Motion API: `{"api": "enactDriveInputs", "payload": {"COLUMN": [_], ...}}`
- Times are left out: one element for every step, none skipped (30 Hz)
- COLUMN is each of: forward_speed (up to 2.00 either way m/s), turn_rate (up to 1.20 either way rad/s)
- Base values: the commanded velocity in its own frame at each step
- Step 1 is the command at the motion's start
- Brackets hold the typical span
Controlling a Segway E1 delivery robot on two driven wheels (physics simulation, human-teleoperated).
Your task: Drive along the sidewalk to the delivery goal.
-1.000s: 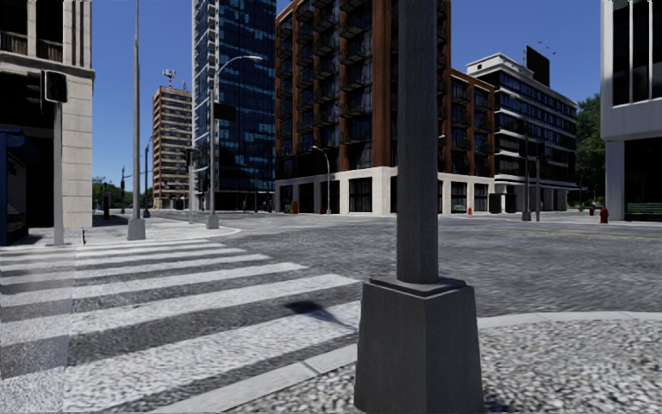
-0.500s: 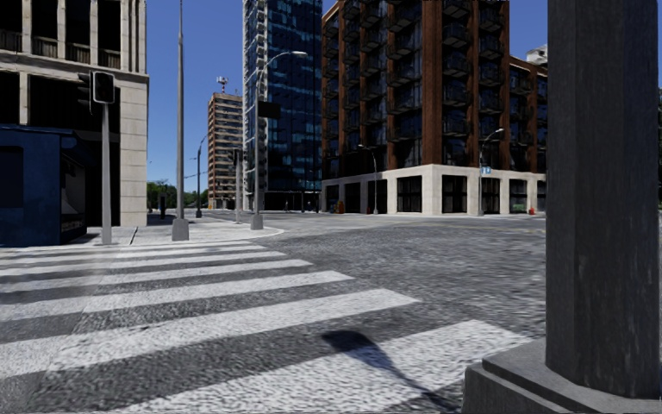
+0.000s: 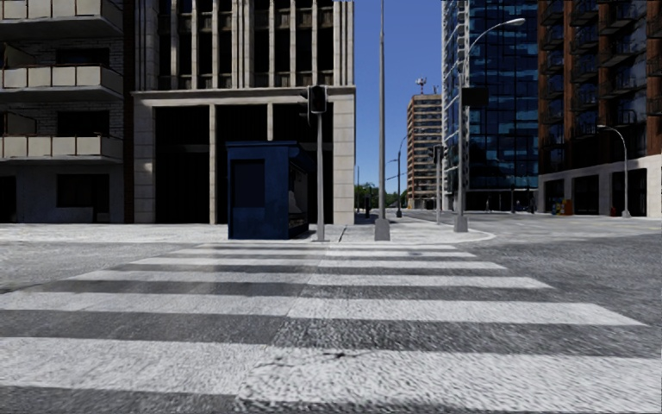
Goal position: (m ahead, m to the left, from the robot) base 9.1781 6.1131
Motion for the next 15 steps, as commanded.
{"api": "enactDriveInputs", "payload": {"forward_speed": [1.50, 1.50, 1.50, 1.50, 1.50, 1.50, 1.50, 1.50, 1.50, 1.50, 1.50, 1.50, 1.50, 1.50, 1.50], "turn_rate": [0.00, 0.00, 0.00, 0.00, 0.00, 0.00, 0.00, 0.00, 0.00, -0.33, -0.79, -1.20, -1.20, -1.20, -1.20]}}
